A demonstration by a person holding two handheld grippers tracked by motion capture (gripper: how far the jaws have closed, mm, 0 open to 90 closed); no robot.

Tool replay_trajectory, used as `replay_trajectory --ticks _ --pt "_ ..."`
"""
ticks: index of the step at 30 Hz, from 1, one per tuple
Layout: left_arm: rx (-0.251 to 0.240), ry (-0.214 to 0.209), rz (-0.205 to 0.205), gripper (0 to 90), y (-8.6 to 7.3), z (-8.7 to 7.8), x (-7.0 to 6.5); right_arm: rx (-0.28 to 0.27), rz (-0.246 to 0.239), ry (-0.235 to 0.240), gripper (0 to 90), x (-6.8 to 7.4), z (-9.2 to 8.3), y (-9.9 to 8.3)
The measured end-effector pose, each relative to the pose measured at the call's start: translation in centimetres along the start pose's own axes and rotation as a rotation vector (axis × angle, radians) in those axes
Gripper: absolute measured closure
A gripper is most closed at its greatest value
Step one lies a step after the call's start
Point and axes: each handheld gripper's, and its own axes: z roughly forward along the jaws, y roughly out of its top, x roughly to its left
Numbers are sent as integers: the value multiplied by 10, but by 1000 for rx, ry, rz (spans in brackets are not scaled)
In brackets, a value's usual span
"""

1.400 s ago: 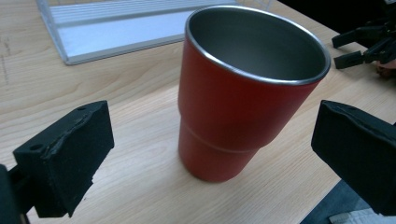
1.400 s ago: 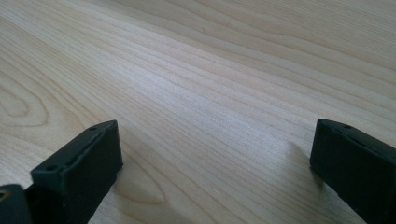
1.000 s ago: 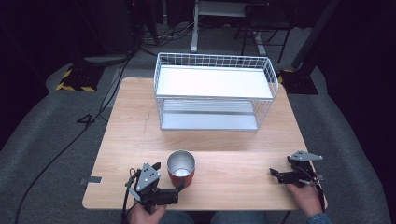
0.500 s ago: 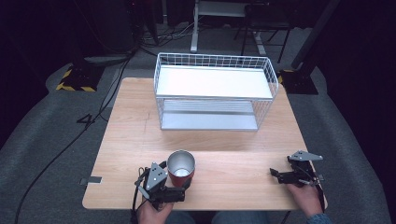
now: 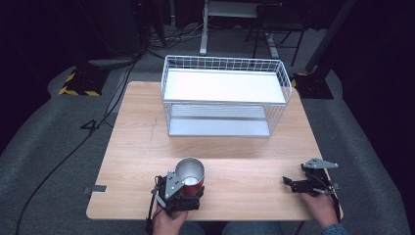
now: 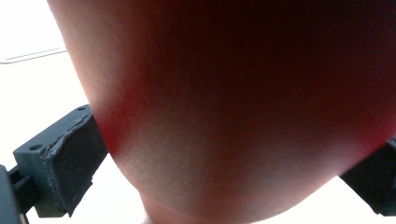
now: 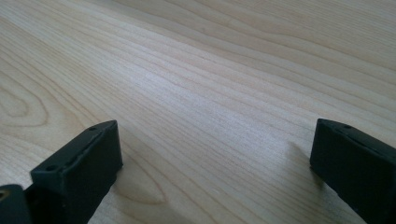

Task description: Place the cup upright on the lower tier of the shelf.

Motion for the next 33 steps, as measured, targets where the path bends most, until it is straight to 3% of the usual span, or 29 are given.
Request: replay_trajectory --ticks 3,5,7,9,15,19,25,29,33 --pt "33 10 1 4 -3 4 1 0 -1 0 24 0 0 0" --pt "39 -12 0 20 -4 4 2 0 0 0 24 0 0 0" --pt "35 -38 -1 86 -5 3 3 1 -1 1 24 0 0 0" --pt "37 -28 -3 135 -6 4 4 1 -1 1 24 0 0 0" --pt "41 -16 5 147 -6 3 3 0 0 0 24 0 0 0" --pt "32 4 32 161 -6 4 0 0 0 0 24 0 0 0" --pt "31 -2 47 165 -5 4 0 0 0 0 24 0 0 0" --pt "34 -8 51 166 -5 3 1 -2 -3 -2 27 0 0 0" --pt "30 -20 24 166 -2 1 1 -2 -3 -2 27 0 0 0"
